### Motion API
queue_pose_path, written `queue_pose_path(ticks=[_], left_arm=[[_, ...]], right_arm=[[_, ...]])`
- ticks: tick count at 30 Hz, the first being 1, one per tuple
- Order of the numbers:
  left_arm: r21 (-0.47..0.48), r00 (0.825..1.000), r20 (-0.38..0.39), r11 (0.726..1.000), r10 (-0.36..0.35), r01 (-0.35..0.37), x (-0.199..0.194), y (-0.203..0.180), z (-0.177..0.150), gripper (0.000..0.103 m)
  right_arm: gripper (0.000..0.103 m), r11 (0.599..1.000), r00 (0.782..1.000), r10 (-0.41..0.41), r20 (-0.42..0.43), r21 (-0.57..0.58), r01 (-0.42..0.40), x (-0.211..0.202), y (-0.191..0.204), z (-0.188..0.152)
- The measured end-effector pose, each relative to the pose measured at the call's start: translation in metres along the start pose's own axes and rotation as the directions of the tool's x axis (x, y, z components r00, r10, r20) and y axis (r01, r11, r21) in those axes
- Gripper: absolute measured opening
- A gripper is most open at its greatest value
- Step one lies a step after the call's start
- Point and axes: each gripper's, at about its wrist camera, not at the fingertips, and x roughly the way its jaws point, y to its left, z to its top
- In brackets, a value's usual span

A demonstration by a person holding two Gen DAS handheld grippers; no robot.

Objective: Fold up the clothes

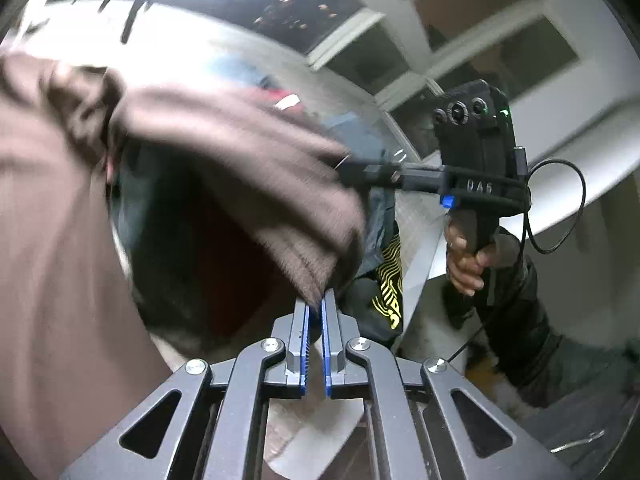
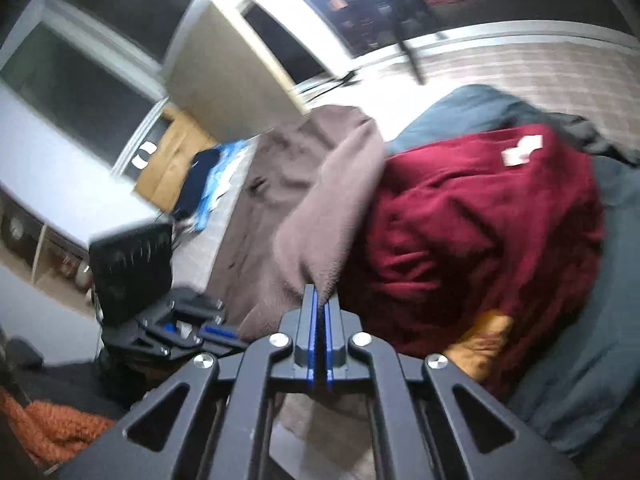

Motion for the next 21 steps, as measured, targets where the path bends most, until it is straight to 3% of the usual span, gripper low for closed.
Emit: queue_pose_path(ticks=[4,8,10,14,16,18,21], left_arm=[[-0.006,0.999,-0.028,0.999,0.044,-0.044,0.015,0.010,-0.009,0.005],[-0.027,0.995,-0.046,0.995,0.091,-0.092,0.014,0.021,-0.018,0.003],[-0.034,0.987,-0.082,0.989,0.141,-0.144,0.015,0.028,-0.026,0.003],[-0.018,0.986,-0.067,0.988,0.152,-0.153,0.009,0.020,-0.026,0.003],[0.013,0.987,-0.045,0.988,0.152,-0.152,0.010,0.008,-0.015,0.017],[0.038,0.987,-0.042,0.987,0.158,-0.156,0.016,0.001,-0.004,0.023],[0.066,0.983,-0.076,0.985,0.164,-0.159,0.037,0.002,0.008,0.022]], right_arm=[[0.003,0.995,0.999,-0.012,-0.042,0.099,0.016,0.014,-0.024,-0.009],[0.004,0.985,1.000,-0.010,-0.006,0.172,0.011,0.007,-0.039,-0.012],[0.008,0.983,0.999,-0.041,-0.005,0.178,0.041,0.000,-0.041,-0.021],[0.042,0.981,0.998,-0.055,-0.001,0.189,0.054,-0.014,-0.044,-0.045],[0.043,0.980,0.999,-0.041,0.010,0.195,0.038,-0.017,-0.044,-0.059],[0.043,0.982,1.000,-0.027,0.000,0.187,0.027,-0.013,-0.043,-0.070],[0.043,0.985,0.999,-0.016,-0.033,0.171,0.021,0.000,-0.043,-0.079]])
